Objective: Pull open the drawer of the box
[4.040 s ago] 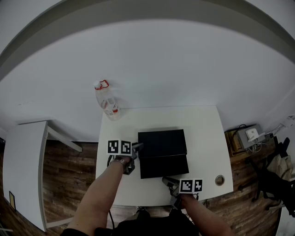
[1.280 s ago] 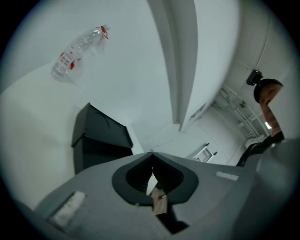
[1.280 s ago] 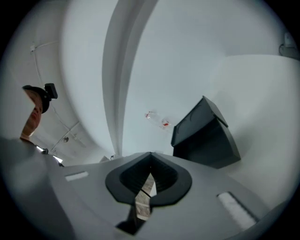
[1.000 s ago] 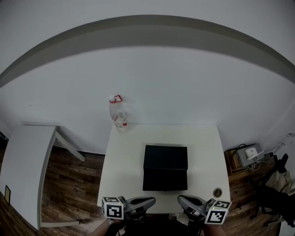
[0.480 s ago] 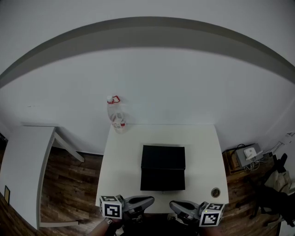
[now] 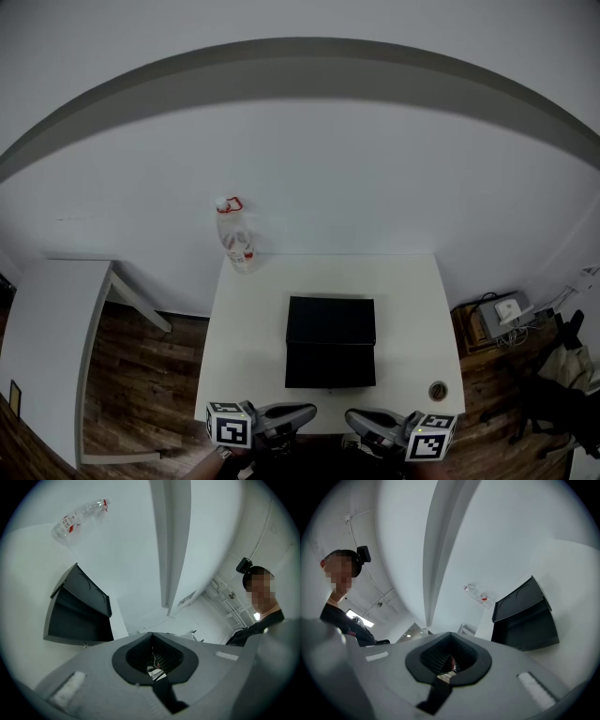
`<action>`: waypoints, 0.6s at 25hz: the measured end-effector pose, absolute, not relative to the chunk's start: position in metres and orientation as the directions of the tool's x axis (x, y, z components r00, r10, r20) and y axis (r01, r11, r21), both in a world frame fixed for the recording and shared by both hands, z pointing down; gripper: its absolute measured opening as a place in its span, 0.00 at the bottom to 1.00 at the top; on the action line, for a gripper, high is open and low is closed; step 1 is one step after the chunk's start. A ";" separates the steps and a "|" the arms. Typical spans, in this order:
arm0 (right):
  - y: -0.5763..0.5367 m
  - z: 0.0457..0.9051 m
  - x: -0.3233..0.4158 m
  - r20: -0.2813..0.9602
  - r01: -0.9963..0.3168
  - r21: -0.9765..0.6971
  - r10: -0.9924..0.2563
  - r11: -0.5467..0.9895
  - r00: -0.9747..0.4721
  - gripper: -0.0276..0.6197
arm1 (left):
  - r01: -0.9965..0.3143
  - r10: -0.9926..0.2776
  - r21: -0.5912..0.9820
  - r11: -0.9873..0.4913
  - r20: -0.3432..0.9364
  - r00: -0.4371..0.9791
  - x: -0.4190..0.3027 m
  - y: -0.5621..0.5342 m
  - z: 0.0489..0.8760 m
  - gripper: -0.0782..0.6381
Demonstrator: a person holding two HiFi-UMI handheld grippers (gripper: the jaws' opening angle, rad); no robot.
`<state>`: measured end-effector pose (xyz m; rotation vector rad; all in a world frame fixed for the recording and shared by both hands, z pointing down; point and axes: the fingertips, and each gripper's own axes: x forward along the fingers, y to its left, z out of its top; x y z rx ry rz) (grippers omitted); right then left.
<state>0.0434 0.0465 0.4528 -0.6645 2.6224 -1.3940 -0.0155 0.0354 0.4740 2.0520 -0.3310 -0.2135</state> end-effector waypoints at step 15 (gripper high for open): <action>0.051 0.453 0.044 0.115 -0.333 -0.810 -0.425 0.483 -0.898 0.05 | -0.147 -0.325 0.882 -0.448 -0.008 0.946 -0.015 0.040 0.475 0.11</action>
